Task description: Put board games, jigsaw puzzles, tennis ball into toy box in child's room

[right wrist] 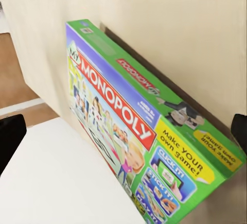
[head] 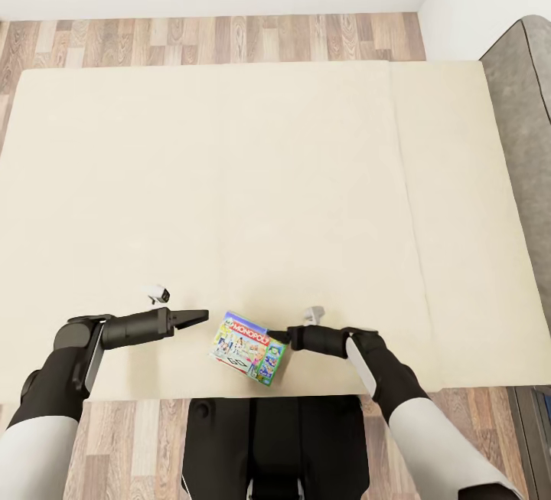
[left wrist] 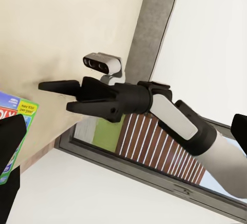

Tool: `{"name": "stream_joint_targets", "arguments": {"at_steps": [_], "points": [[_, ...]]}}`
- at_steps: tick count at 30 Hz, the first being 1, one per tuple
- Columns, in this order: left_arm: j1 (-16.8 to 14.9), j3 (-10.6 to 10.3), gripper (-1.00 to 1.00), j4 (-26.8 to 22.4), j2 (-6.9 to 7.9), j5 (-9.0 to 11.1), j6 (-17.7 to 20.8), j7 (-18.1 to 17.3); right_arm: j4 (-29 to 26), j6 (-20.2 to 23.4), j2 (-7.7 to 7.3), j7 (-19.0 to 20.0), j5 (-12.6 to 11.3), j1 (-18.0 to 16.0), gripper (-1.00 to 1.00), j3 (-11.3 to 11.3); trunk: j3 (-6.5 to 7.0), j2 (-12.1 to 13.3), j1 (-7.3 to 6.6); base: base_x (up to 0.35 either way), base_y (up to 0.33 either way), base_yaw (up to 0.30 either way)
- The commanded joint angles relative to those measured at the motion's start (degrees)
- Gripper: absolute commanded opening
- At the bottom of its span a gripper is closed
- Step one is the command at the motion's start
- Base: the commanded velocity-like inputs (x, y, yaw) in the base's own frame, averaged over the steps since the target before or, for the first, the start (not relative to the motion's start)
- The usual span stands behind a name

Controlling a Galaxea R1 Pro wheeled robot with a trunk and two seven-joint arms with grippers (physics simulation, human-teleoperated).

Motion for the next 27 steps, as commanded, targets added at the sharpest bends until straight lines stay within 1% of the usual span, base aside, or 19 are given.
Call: {"name": "stream_joint_targets", "arguments": {"at_steps": [1,4,7,11,16,22,27], "points": [[0.0,0.1,1.00,0.0,-0.01,-0.4,0.6,-0.4,-0.5,0.7,-0.02,-0.1,-0.4,0.0,1.00,-0.1,-0.05,-0.1,0.03,0.000,0.000,0.000],[0.0,0.1,1.00,0.0,-0.01,-0.4,0.6,-0.4,-2.5,2.4,-0.10,-0.1,-0.5,0.1,1.00,-0.9,-0.05,-0.1,0.03,0.000,0.000,0.000],[0.0,0.1,1.00,0.0,-0.01,-0.3,0.6,-0.4,-4.9,5.0,-0.31,0.0,-0.5,0.5,1.00,-1.8,-0.05,-0.1,0.03,0.000,0.000,0.000],[0.0,0.1,1.00,0.0,-0.01,-0.3,0.7,-0.4,-6.5,6.2,-0.48,0.1,-0.4,1.2,1.00,-2.7,-0.05,-0.1,0.03,0.000,0.000,0.000],[0.0,0.1,1.00,0.0,-0.01,-0.3,0.7,-0.4,-6.6,6.5,-0.53,0.1,-0.5,2.0,1.00,-3.2,-0.05,-0.1,0.03,0.000,0.000,0.000],[0.0,0.0,1.00,0.0,-0.01,-0.3,0.7,-0.4,-6.3,6.8,-0.47,-0.1,-0.5,2.2,1.00,-3.3,-0.05,-0.1,0.03,0.000,0.000,0.000],[0.0,0.0,1.00,0.0,-0.01,-0.2,0.7,-0.4,-4.7,7.0,-0.41,-0.1,-0.6,2.3,1.00,-3.4,-0.05,-0.1,0.03,0.000,0.000,0.000]]}}
